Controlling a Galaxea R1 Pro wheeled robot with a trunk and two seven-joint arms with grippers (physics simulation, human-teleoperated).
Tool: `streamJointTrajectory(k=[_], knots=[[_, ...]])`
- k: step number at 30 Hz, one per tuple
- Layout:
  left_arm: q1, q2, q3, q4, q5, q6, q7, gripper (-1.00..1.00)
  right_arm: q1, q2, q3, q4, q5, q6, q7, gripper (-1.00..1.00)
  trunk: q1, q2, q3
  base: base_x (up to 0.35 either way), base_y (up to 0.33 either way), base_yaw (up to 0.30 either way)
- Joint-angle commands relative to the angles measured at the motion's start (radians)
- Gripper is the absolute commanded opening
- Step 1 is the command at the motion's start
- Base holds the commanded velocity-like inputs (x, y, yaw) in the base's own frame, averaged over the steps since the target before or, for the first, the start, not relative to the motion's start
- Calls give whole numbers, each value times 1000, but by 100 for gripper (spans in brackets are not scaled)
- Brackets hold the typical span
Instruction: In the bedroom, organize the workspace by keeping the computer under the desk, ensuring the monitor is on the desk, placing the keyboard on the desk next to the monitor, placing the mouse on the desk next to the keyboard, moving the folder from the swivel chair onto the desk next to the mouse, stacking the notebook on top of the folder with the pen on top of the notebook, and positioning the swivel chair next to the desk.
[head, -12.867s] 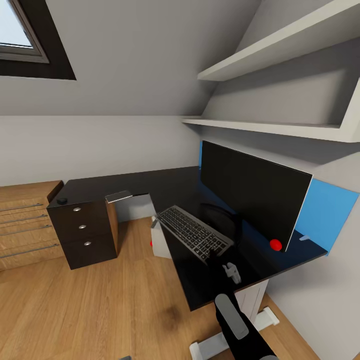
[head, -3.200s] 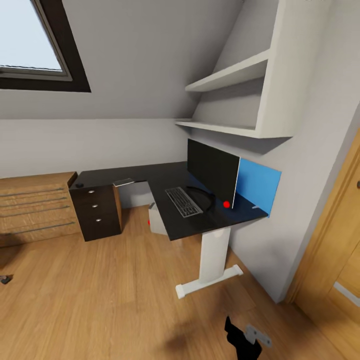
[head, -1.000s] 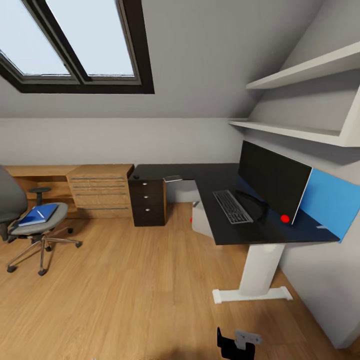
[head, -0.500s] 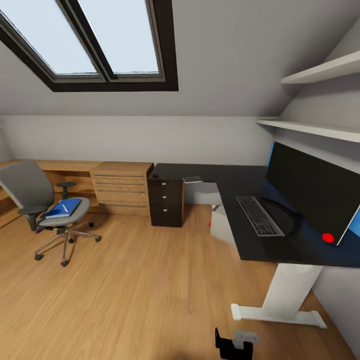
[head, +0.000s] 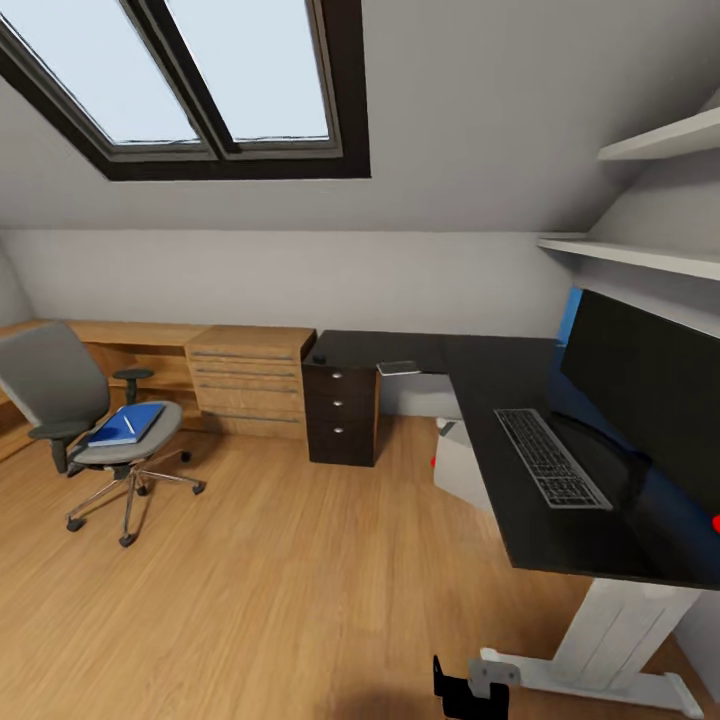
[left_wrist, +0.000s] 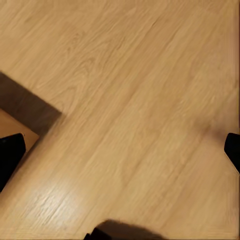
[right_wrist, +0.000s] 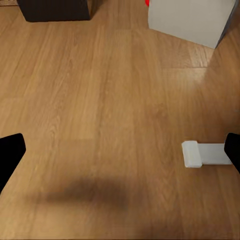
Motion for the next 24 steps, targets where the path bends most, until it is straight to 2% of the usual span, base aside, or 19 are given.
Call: streamJointTrajectory(k=[1, 10, 24], knots=[[-1, 2, -9, -1, 10, -7, 7, 100, -1, 0, 9, 0, -1, -2, -8, 100, 1, -1, -1, 328, 0, 3], [-1, 2, -12, -1, 10, -7, 5, 100, -1, -1, 8, 0, -2, -2, -8, 100, 1, -1, -1, 326, 74, 1], [-1, 2, -13, -1, 11, -7, 4, 100, -1, -1, 8, 0, -2, -2, -8, 100, 1, -1, -1, 303, 205, 0]])
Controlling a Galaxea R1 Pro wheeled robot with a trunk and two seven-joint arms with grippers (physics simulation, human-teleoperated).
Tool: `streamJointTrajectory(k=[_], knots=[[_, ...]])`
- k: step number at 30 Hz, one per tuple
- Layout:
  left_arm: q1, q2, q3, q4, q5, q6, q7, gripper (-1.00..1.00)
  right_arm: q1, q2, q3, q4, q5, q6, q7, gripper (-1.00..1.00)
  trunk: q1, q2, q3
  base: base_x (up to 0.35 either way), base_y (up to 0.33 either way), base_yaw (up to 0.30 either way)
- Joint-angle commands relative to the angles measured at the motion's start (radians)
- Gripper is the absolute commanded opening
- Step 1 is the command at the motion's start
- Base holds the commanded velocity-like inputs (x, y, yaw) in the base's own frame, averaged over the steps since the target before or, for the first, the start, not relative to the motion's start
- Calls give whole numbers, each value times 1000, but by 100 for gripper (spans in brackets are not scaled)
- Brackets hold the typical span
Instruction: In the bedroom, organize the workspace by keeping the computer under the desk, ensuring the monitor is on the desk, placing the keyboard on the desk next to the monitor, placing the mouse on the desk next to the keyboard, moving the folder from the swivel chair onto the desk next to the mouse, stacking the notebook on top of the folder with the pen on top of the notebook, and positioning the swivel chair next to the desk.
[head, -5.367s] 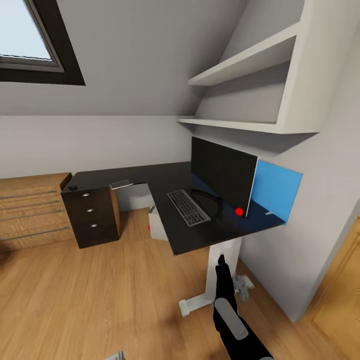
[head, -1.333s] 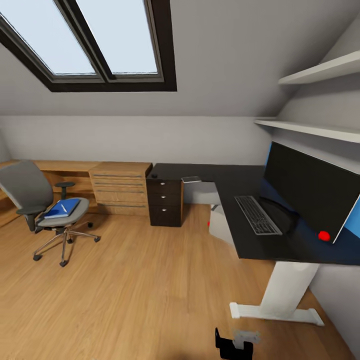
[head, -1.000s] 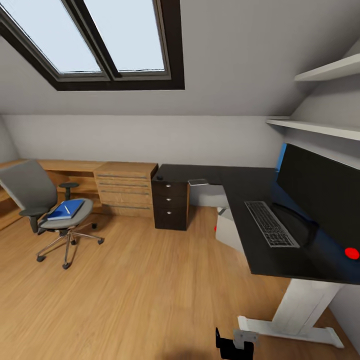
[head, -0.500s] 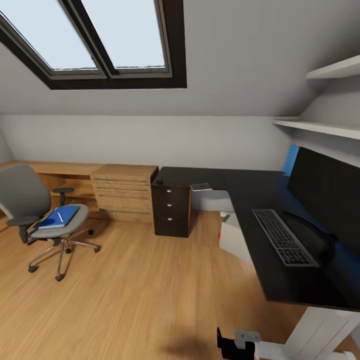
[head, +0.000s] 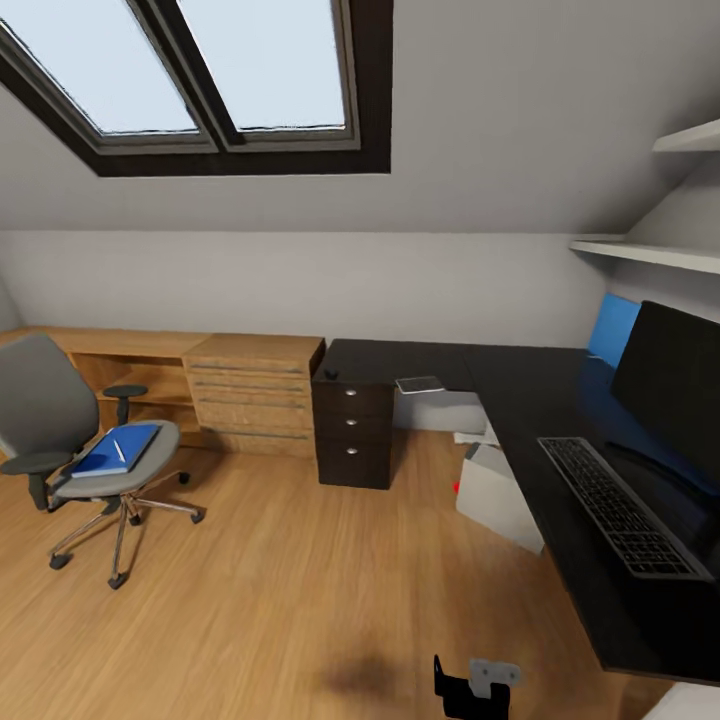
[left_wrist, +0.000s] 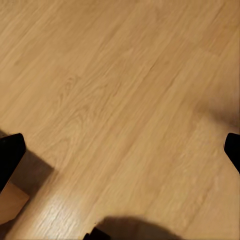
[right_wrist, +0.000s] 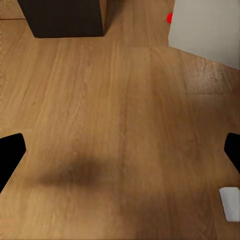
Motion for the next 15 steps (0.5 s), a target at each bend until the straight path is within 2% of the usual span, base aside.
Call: streamJointTrajectory(k=[1, 10, 15], knots=[[-1, 2, -7, -1, 11, -7, 6, 100, -1, 0, 9, 1, -2, -2, -8, 100, 1, -1, -1, 298, 221, 0], [-1, 2, -7, -1, 10, -7, 7, 100, -1, 0, 10, 1, -2, -2, -8, 100, 1, -1, -1, 298, 219, 0], [-1, 0, -8, 0, 9, -7, 8, 100, -1, 2, 10, 5, -2, -2, -8, 100, 1, -1, -1, 315, 138, 0]])
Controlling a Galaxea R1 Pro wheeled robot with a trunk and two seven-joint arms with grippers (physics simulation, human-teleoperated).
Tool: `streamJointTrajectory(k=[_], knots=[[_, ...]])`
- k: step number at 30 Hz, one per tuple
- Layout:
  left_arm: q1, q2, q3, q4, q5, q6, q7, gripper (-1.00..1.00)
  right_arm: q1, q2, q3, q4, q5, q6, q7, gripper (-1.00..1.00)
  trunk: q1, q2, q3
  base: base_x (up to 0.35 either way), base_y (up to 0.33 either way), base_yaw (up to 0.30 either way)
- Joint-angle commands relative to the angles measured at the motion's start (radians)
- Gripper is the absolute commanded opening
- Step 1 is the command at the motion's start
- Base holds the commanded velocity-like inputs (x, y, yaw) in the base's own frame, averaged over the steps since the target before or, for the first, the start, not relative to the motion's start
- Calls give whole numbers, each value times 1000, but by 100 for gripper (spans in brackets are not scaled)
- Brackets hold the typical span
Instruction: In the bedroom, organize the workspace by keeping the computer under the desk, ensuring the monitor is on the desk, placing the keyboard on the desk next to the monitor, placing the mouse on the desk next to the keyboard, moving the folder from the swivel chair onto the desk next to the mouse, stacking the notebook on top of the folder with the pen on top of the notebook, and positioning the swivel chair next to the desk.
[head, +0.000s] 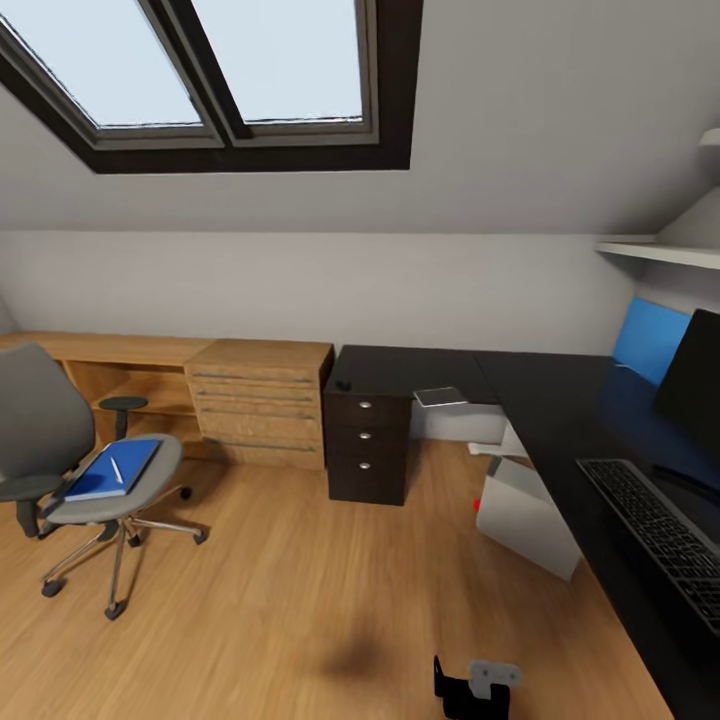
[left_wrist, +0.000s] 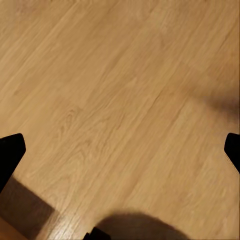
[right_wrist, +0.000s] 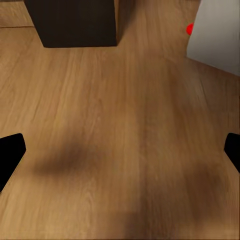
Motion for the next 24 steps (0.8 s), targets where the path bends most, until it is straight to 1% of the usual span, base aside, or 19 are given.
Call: streamJointTrajectory(k=[1, 8, 16, 20, 24], knots=[[-1, 2, -7, -1, 10, -7, 7, 100, -1, 0, 9, 1, -2, -2, -8, 100, 1, -1, -1, 318, 115, 0], [-1, 1, -7, -1, 10, -7, 7, 100, -1, 0, 9, 3, -2, -1, -8, 100, 1, -1, -1, 323, 67, 0], [-1, 1, -7, -1, 10, -7, 7, 100, -1, 2, 9, 1, 0, -2, -8, 100, 1, -1, -1, 326, 6, 0], [-1, 2, -8, -1, 9, -7, 7, 100, -1, 2, 8, 1, -8, -13, -5, 100, 1, -1, -1, 327, 0, 0], [-1, 1, -16, 0, 10, -6, 7, 100, -1, 9, 15, -1, 5, -18, 0, 100, 1, -1, -1, 327, 0, 0]])
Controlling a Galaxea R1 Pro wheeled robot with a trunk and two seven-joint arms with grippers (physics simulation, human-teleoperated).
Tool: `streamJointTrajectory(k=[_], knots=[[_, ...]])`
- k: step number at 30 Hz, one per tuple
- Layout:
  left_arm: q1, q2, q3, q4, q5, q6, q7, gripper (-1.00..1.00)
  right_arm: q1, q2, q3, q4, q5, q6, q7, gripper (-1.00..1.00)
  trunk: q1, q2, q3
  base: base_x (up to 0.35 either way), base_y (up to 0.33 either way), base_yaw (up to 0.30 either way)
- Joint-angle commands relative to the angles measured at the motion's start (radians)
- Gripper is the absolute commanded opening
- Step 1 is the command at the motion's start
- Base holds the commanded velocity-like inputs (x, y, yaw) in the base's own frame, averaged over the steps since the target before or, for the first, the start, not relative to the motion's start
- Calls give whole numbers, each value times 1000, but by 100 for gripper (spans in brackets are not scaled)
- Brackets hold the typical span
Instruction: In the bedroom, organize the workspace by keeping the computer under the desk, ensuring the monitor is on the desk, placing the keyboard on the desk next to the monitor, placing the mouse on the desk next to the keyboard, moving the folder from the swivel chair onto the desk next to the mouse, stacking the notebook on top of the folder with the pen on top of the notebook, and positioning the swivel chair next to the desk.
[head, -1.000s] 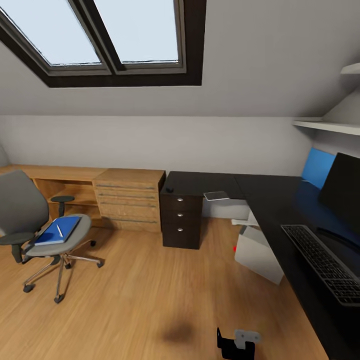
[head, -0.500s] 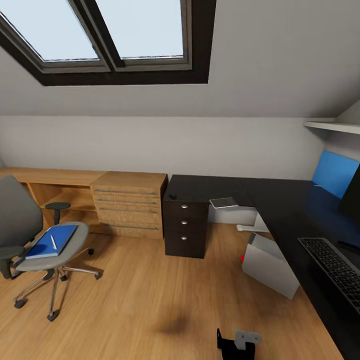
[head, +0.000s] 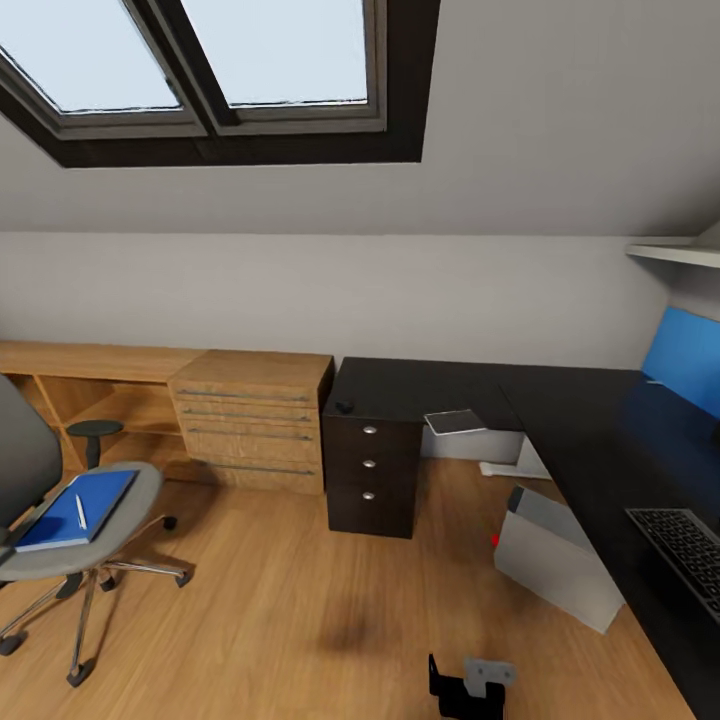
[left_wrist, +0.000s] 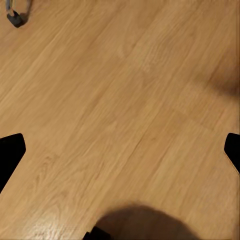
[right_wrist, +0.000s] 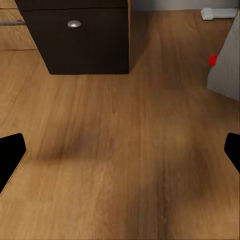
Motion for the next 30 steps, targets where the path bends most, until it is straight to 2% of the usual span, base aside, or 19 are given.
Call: streamJointTrajectory(k=[1, 3, 4, 8, 9, 10, 11, 12, 13, 16, 17, 19, 20, 22, 23, 26, 27, 30], knots=[[-1, 1, -21, 0, 10, -6, 6, 100, -1, 6, 15, -7, 17, -3, -7, 100, 1, -1, -1, 327, 0, 0], [-1, 1, -36, -6, 9, -5, 4, 100, -2, 7, 18, -27, 34, 0, -8, 100, 1, -1, -1, 327, 0, 0], [-1, 3, -44, -38, 9, -2, 3, 100, -4, 7, 19, -69, 43, 8, -12, 100, 1, -1, -1, 327, 0, 0], [-1, 6, -50, -124, 8, 21, 5, 100, -11, 6, 19, -141, 47, 54, -21, 100, 1, -1, -1, 328, 0, 0], [-1, 8, -51, -237, 8, 94, 9, 100, -43, 5, 19, -234, 49, 172, -61, 100, 1, -1, -1, 329, 0, 0], [-1, 8, -50, -272, 7, 121, 10, 100, -57, 4, 19, -264, 49, 214, -76, 100, 1, -1, -1, 329, 0, 0], [-1, 9, -47, -349, 7, 183, 14, 100, -86, 5, 18, -326, 50, 314, -112, 100, 1, -1, -1, 329, 0, 0], [-1, 9, -45, -390, 8, 216, 15, 100, -100, 5, 18, -359, 50, 371, -133, 100, 1, -1, -1, 329, 0, 0], [-1, 10, -34, -519, 8, 322, 21, 100, -135, 5, 17, -465, 50, 557, -212, 100, 1, -1, -1, 329, 0, 0], [-1, 10, -15, -634, 8, 416, 25, 100, -162, 4, 14, -582, 50, 740, -307, 100, 1, -1, -1, 329, 0, 0], [-1, 10, 14, -726, 8, 493, 30, 100, -185, 3, -8, -740, 47, 930, -411, 100, 1, -1, -1, 329, 0, 0], [-1, 10, 31, -754, 8, 513, 32, 100, -191, 3, -32, -811, 46, 995, -440, 100, 1, -1, -1, 329, 0, 0], [-1, 10, 48, -775, 9, 526, 33, 100, -194, 1, -57, -876, 42, 1042, -458, 100, 1, -1, -1, 329, 0, 0], [-1, 10, 66, -790, 9, 535, 33, 100, -195, 1, -74, -930, 37, 1078, -470, 100, 1, -1, -1, 329, 0, 0], [-1, 10, 86, -803, 10, 543, 34, 100, -187, 0, -89, -984, 32, 1105, -478, 100, 1, -1, -1, 329, 0, 0], [-1, 11, 99, -811, 8, 549, 34, 100, -153, -1, -99, -1025, 31, 1112, -487, 100, 1, -1, -1, 329, 0, 0], [-1, 17, 104, -808, 7, 551, 35, 100, -129, -2, -104, -1050, 29, 1112, -490, 100, 1, -1, -1, 329, 0, 0], [-1, 35, 108, -791, 7, 551, 34, 100, -113, -6, -108, -1073, 27, 1111, -492, 100, 1, -1, -1, 329, 0, 0]])
